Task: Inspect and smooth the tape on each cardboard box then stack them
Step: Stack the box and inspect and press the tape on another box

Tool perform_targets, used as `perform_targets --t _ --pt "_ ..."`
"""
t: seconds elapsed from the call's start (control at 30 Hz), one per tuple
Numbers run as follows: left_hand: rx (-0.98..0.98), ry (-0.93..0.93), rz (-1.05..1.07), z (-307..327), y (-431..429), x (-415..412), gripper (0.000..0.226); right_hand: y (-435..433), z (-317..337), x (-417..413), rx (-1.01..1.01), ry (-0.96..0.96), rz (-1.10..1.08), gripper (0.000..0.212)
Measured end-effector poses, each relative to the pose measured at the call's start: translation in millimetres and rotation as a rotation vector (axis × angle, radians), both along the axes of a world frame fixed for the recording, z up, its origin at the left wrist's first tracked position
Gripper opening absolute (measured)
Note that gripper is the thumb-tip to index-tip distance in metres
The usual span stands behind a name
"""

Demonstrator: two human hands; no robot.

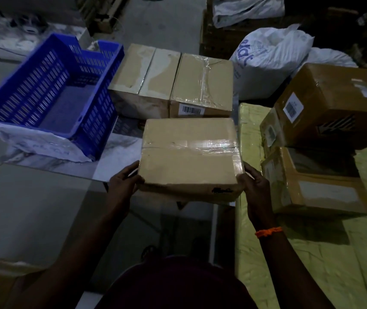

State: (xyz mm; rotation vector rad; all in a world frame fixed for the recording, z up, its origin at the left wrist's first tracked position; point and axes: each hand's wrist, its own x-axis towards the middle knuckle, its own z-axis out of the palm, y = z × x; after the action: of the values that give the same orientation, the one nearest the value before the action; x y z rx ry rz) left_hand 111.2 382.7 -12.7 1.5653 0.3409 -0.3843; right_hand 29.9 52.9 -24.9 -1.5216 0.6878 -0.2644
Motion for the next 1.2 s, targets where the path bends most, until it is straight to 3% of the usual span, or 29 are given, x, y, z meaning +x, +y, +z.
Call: perform_targets --t 0.1,0.23,0.33,0.43,0.53,0.7,1.07,1.2 --pt "0.063 -0.058 -0.132 -10 -2 -13 0.041 -5 -12 -2 -0.018 0.043 -0.01 0.048" --pt "0.011 -0.042 -0.091 -21 -7 -15 0.052 -9 -30 -10 -0.152 0.157 0.012 0.048" --pt "0.324 -0.247 -0.168 -27 -15 -10 0.057 0 -32 -9 -0.458 0.237 0.067 0.054" --pt "0.622 -0.626 -0.342 -24 -36 3 0.057 17 -25 12 -0.759 0.115 0.207 0.062" --pt "0.876 -0.791 -0.602 -21 -67 26 0.065 29 -21 51 -0.987 0.113 0.404 0.065" --pt "1.126 -0.643 -0.849 -33 -101 56 0.074 35 -29 93 -1.112 0.254 0.614 0.078" --pt "1.149 -0.552 -0.892 -35 -104 55 0.072 31 -30 92 -1.115 0.323 0.679 0.075" --pt "1.1 -0.649 -0.909 -31 -87 25 0.08 33 -25 65 -1.136 0.291 0.759 0.067"
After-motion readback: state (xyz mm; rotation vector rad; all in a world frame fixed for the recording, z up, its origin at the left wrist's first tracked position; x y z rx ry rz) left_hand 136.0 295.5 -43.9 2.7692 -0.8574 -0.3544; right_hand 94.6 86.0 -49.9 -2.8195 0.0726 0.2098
